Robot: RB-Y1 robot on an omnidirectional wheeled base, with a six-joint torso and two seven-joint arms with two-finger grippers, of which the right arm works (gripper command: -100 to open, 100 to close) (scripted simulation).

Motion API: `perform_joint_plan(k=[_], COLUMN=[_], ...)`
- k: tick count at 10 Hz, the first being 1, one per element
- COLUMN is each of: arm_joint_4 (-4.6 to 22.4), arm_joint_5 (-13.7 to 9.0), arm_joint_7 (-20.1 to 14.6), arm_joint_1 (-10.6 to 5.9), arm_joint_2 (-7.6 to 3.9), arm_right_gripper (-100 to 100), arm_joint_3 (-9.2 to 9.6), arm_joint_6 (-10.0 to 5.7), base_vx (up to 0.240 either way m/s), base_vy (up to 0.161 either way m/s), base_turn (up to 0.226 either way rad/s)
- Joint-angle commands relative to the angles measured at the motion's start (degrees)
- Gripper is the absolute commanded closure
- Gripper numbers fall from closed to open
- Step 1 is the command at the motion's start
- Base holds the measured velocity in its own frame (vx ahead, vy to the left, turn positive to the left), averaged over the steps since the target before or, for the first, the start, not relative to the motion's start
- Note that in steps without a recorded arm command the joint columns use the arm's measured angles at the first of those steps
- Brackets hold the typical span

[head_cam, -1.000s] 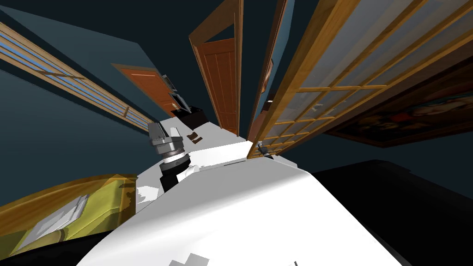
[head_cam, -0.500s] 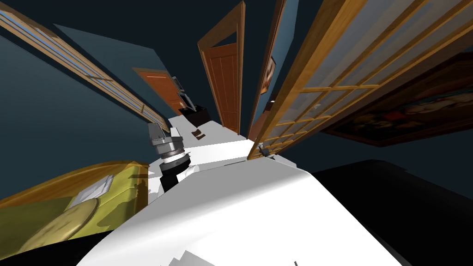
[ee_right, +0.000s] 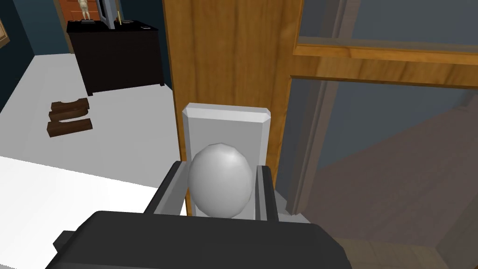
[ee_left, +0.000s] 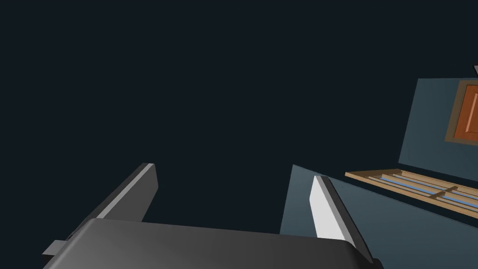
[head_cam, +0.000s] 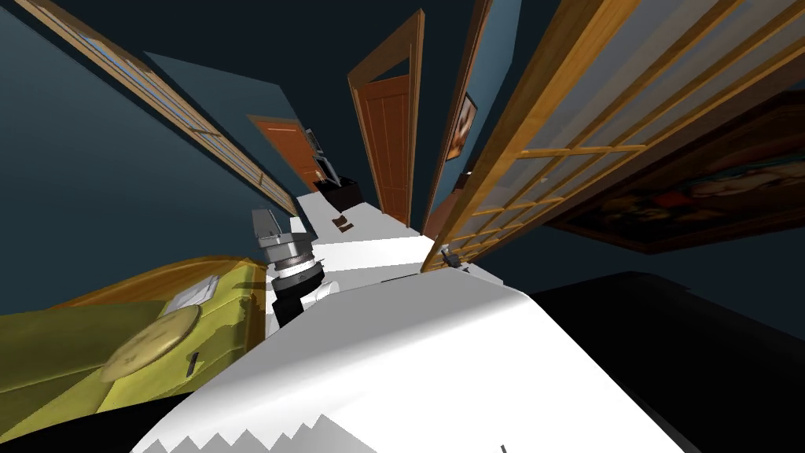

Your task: Pull the door open

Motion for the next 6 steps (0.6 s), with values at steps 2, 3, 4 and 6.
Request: perform_joint_plan(k=[2,3,4,6], arm_joint_4=[1.10,1.40,1.97,2.96], arm_joint_5=[0.36,0.43,0.56,0.78], arm_joint_7=[-0.89,-1.09,-1.47,-2.14], arm_joint_1=[0.58,0.63,0.74,0.92], arm_joint_2=[-0.41,-0.50,-0.66,-0.95], arm_right_gripper=[100,100,100,100], arm_joint_3=[0.74,0.88,1.14,1.59], arm_joint_6=[-2.05,-2.48,-3.32,-4.76], base_vx=[-0.188,-0.192,-0.157,-0.181], base_vy=[-0.078,-0.053,-0.044,-0.059], base_turn=[0.156,0.127,0.107,0.154])
